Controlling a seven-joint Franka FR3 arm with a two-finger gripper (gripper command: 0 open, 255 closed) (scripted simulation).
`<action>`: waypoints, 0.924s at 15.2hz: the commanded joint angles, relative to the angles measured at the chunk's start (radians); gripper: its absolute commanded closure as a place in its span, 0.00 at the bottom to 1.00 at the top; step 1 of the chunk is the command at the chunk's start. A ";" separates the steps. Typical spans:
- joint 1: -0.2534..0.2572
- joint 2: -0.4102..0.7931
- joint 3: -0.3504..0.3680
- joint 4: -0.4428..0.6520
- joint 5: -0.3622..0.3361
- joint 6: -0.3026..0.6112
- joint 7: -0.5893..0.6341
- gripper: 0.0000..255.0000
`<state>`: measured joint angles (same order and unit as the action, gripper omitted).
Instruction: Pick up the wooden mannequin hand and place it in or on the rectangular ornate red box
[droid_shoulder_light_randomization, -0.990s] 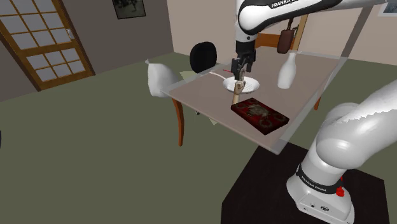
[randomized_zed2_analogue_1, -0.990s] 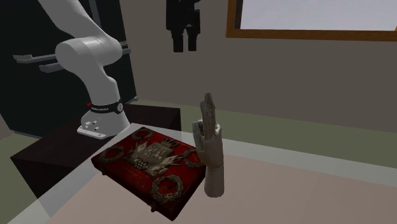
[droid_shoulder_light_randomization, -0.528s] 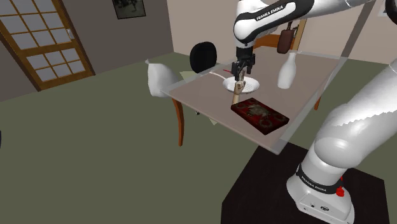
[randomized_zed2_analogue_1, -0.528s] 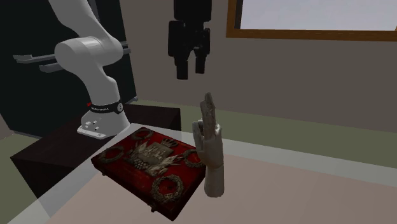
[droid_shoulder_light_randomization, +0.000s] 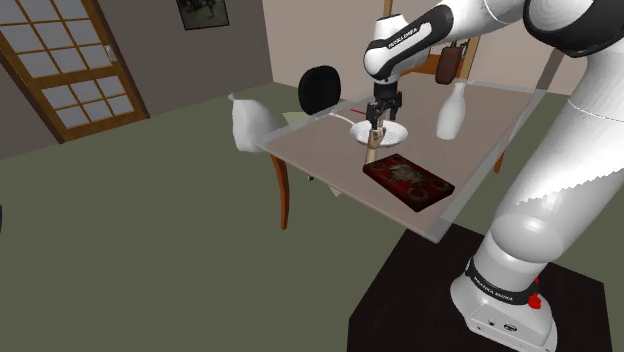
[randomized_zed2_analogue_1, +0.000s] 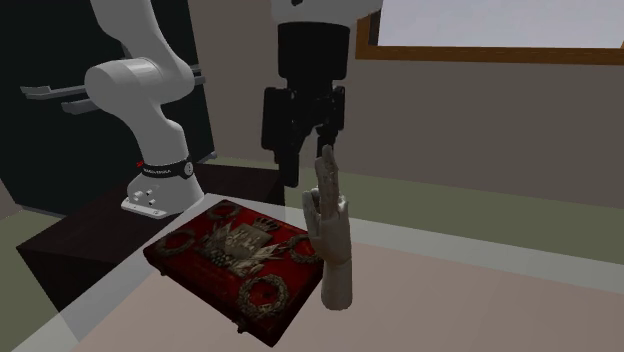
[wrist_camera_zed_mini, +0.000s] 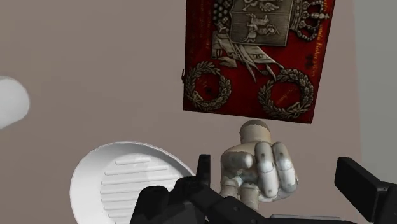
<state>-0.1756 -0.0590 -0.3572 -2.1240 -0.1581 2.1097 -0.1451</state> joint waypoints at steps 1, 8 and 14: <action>-0.002 0.020 -0.004 -0.005 0.005 0.026 -0.002 0.00; -0.007 0.050 -0.009 -0.037 0.012 0.086 -0.009 0.00; -0.007 0.050 -0.009 -0.037 0.012 0.086 -0.008 0.00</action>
<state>-0.1824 -0.0094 -0.3661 -2.1606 -0.1461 2.1958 -0.1536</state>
